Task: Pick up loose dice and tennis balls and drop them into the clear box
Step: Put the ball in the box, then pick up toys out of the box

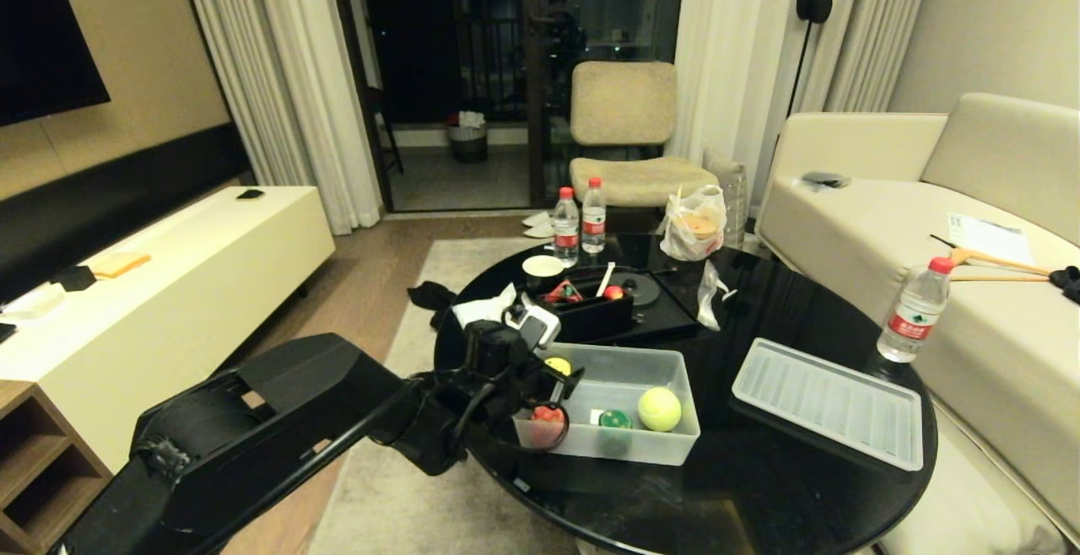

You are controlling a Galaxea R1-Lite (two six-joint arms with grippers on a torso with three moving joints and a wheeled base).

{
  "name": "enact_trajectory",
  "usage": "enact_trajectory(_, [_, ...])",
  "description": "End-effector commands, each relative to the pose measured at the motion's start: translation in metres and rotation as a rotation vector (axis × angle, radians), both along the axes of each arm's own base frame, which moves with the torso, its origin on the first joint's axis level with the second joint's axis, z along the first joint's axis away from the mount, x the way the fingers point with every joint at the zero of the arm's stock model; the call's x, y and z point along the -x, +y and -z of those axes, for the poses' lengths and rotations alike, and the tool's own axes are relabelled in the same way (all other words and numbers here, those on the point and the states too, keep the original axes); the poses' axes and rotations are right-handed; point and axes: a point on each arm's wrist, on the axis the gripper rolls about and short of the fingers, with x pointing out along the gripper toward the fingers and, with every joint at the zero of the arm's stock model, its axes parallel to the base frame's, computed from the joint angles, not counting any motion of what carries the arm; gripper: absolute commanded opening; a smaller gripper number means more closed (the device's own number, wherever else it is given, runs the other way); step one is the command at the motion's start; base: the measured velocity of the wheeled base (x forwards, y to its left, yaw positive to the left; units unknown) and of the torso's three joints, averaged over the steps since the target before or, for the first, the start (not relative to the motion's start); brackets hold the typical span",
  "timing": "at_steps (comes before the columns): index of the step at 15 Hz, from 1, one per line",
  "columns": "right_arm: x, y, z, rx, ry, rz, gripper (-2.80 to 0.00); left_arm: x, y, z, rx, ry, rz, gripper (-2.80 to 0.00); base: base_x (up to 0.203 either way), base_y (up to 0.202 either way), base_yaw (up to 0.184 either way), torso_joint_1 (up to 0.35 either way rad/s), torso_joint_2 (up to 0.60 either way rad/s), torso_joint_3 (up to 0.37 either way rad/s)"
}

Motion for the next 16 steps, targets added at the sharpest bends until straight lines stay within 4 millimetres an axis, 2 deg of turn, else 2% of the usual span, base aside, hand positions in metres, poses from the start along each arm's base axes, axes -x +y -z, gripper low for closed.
enact_trajectory(1, [0.000,0.000,0.000,0.000,0.001,-0.001,-2.80,0.003,0.004,-0.027,0.029,-0.039,-0.004,0.00,0.000,0.000,0.000,0.000,0.00,0.000])
enact_trajectory(4, [0.000,0.000,0.000,0.000,0.001,-0.001,-2.80,0.010,0.016,-0.072,0.072,-0.087,-0.015,0.00,0.000,0.000,0.000,0.000,0.00,0.000])
enact_trajectory(7, [0.000,0.000,0.000,0.000,0.001,0.000,-2.80,0.022,0.040,-0.117,0.101,-0.117,-0.038,0.00,0.000,0.000,0.000,0.000,0.00,0.000])
enact_trajectory(8, [0.000,0.000,0.000,0.000,0.001,0.000,-2.80,0.027,0.053,-0.129,0.103,-0.120,-0.053,-2.80,0.000,0.000,0.000,0.000,0.00,0.000])
enact_trajectory(10, [0.000,0.000,0.000,0.000,0.001,0.000,-2.80,0.035,0.083,-0.152,0.116,-0.125,-0.098,-2.80,0.000,0.000,0.000,0.000,0.00,0.000])
enact_trajectory(13, [0.000,0.000,0.000,0.000,0.001,-0.001,-2.80,0.049,0.141,-0.181,0.135,-0.138,-0.194,-2.80,0.000,0.000,0.000,0.000,0.00,0.000])
enact_trajectory(16, [0.000,0.000,0.000,0.000,0.001,0.000,-2.80,0.086,0.202,-0.208,0.152,-0.156,-0.274,-2.80,0.000,0.000,0.000,0.000,0.00,0.000])
